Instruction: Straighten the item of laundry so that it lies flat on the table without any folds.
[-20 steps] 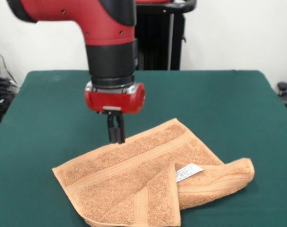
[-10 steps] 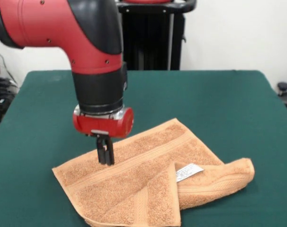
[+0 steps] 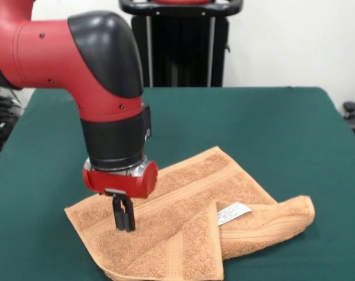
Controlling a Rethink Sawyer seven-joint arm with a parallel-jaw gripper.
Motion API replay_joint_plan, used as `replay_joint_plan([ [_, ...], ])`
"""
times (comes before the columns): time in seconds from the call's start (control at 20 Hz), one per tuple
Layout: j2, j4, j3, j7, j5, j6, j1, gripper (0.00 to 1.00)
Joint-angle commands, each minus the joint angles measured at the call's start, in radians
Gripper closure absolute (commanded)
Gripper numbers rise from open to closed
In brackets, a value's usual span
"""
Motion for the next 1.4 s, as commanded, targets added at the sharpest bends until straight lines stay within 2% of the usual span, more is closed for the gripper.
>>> replay_joint_plan([
  [0.05,0.081,-0.043,0.1,-0.234,-0.076,0.076,0.012,1.0],
  [0.45,0.114,-0.007,0.087,-0.22,-0.118,0.018,0.001,1.0],
  [0.8,0.128,0.053,0.088,-0.22,-0.162,-0.02,-0.045,1.0],
  [1.4,0.007,0.227,0.055,-0.148,-0.22,-0.047,-0.101,1.0],
])
